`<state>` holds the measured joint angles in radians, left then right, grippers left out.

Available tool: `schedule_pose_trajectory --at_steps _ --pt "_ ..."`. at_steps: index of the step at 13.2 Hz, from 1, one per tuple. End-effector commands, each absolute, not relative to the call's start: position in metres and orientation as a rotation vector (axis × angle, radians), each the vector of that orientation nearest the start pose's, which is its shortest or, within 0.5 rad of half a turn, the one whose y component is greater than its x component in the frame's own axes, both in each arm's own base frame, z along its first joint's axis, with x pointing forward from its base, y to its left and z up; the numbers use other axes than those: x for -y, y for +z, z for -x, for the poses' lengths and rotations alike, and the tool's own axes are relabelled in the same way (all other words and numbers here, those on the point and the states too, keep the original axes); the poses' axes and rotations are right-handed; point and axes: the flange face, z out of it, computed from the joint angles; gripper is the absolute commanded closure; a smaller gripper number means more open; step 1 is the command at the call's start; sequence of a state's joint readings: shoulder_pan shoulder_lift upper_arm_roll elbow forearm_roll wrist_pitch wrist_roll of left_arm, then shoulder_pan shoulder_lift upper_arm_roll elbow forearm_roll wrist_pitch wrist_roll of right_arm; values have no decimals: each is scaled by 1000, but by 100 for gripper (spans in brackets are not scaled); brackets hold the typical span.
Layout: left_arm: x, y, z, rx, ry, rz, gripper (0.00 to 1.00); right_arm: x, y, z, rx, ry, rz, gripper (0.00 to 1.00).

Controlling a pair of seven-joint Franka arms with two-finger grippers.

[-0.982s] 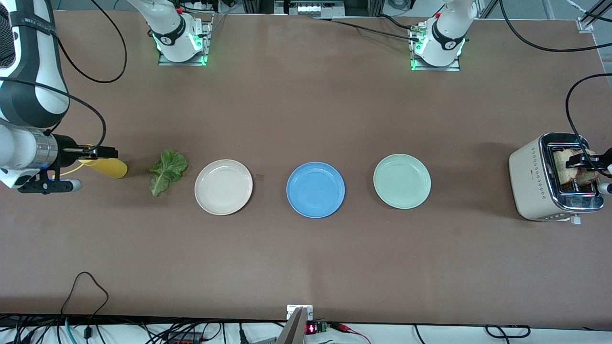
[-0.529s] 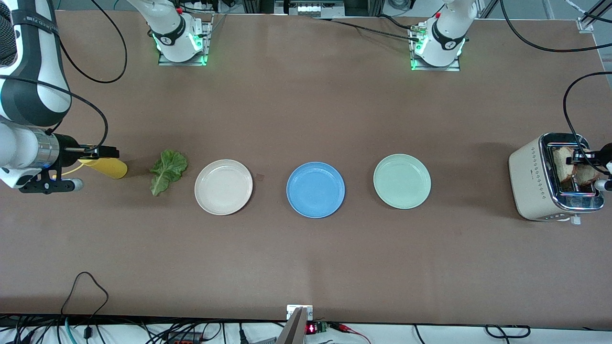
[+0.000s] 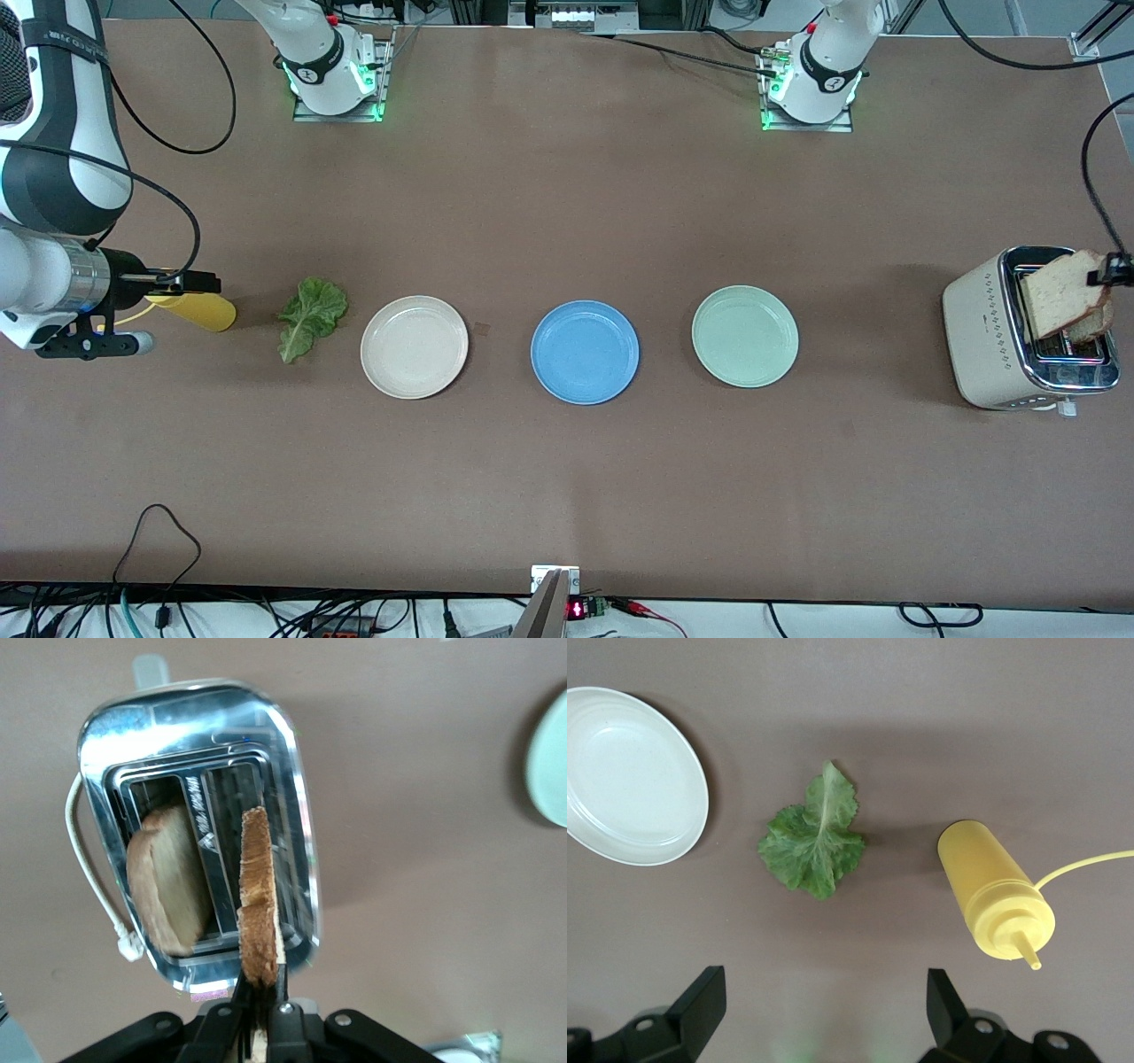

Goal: Make sandwich in blue plate with both arms
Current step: 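Grasp a bread slice in the toaster with the left gripper and lift, then lower the bread onto the blue plate while the right gripper reaches the lettuce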

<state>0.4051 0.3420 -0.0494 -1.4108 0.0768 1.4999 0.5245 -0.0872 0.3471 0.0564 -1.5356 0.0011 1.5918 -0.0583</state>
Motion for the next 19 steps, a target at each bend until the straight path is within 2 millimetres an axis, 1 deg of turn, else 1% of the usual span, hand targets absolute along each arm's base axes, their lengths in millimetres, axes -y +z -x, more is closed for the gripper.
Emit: schedule_pose_trajectory --at_steps 1,2,3,4,5,7,8,9,10,12,15,16,17,18,19 --pt "-189 532 -602 -404 404 3165 100 21 433 -629 36 379 3087 0" --pt "-169 535 -607 -449 395 3172 99 24 430 -631 29 345 3092 0" --pt "-135 537 -615 -517 386 3172 100 24 425 -632 28 326 3094 0" --pt "-105 535 -621 -532 381 3178 100 24 418 -632 28 300 3098 0" --pt "-79 525 -626 -599 393 3193 100 25 406 -632 26 270 3102 0" --pt "-42 499 -636 -741 437 3297 100 24 390 -632 25 222 3106 0" --pt "-11 489 -638 -871 476 3283 99 23 378 -631 28 194 3111 0" --pt "15 482 -640 -949 499 3256 99 22 364 -629 27 158 3113 0" --pt "51 471 -640 -1008 541 3232 100 21 349 -628 -19 125 3116 0" --pt "92 437 -645 -972 633 3256 100 12 323 -632 -98 88 3118 0" --pt "181 401 -646 -830 706 3435 100 -4 288 -641 -196 62 3111 0" --pt "205 390 -645 -835 731 3475 100 -7 270 -643 -195 55 3109 0" --pt "220 375 -651 -790 748 3597 100 -8 250 -644 -193 62 3108 0" --pt "226 360 -659 -717 746 3720 99 -10 237 -644 -184 76 3110 0" --pt "231 344 -665 -648 735 3799 99 -13 223 -642 -175 104 3110 0"
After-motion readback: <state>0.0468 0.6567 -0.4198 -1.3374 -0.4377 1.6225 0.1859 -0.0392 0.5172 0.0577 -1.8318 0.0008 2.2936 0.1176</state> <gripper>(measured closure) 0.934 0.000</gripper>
